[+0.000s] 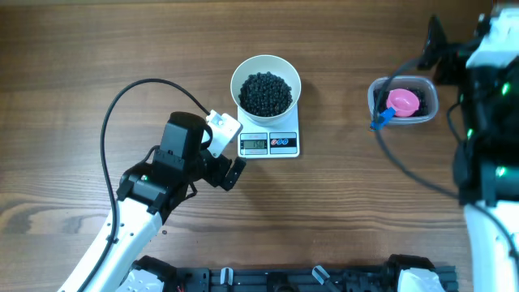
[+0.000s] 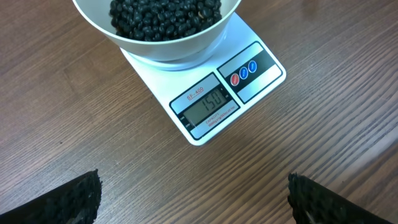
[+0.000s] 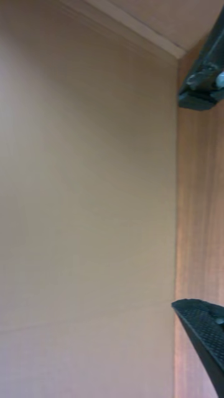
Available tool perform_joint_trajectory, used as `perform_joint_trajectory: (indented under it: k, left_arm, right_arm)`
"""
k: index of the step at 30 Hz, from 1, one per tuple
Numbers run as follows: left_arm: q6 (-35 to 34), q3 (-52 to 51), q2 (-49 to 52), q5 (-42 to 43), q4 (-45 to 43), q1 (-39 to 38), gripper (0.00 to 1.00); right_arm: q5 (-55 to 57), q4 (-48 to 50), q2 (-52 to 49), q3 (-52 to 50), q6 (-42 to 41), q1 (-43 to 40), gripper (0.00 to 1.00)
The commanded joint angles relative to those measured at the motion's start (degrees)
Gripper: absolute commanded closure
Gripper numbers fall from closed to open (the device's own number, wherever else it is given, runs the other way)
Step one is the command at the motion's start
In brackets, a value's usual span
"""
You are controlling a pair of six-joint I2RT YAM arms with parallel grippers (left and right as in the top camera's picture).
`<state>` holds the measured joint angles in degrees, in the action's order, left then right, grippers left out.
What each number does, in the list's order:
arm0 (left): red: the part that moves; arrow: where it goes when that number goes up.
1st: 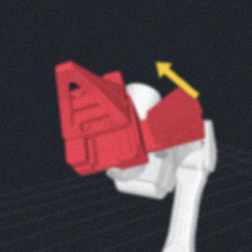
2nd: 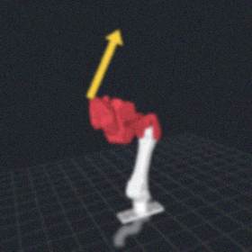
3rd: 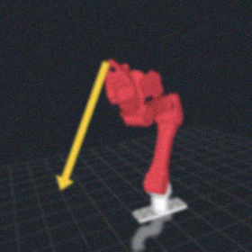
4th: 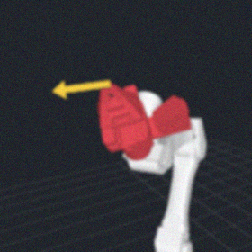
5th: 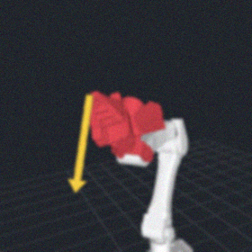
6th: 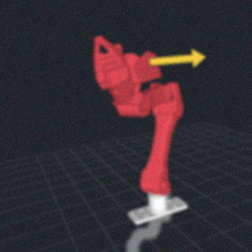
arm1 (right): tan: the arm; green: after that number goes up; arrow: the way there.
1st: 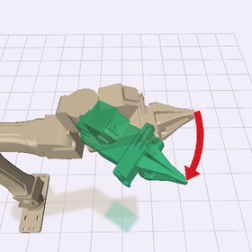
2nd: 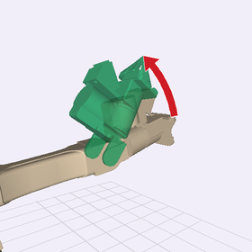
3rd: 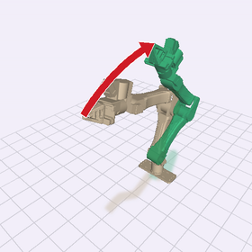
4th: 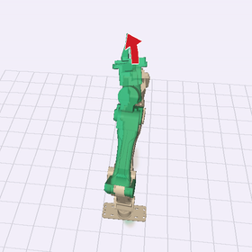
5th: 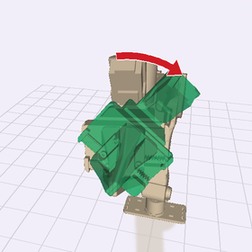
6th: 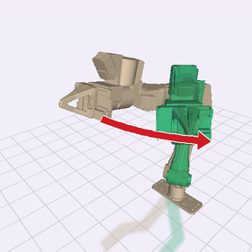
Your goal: Scoop item into bowl and weigh 150g on scale
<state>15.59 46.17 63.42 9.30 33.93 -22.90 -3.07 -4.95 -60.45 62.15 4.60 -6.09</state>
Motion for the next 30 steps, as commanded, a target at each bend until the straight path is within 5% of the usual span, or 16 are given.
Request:
perform_joint_trajectory:
  k: [1,30]
  left_arm:
    - [0.5,-0.2,0.1,0.3,0.0,0.2,0.0]
    - [0.5,-0.2,0.1,0.3,0.0,0.2,0.0]
  right_arm:
    - [-2.5,5.4,6.9,-9.5,1.4,0.1,0.0]
    - [-3.9,18.4,50.2,-55.6,1.4,0.2,0.0]
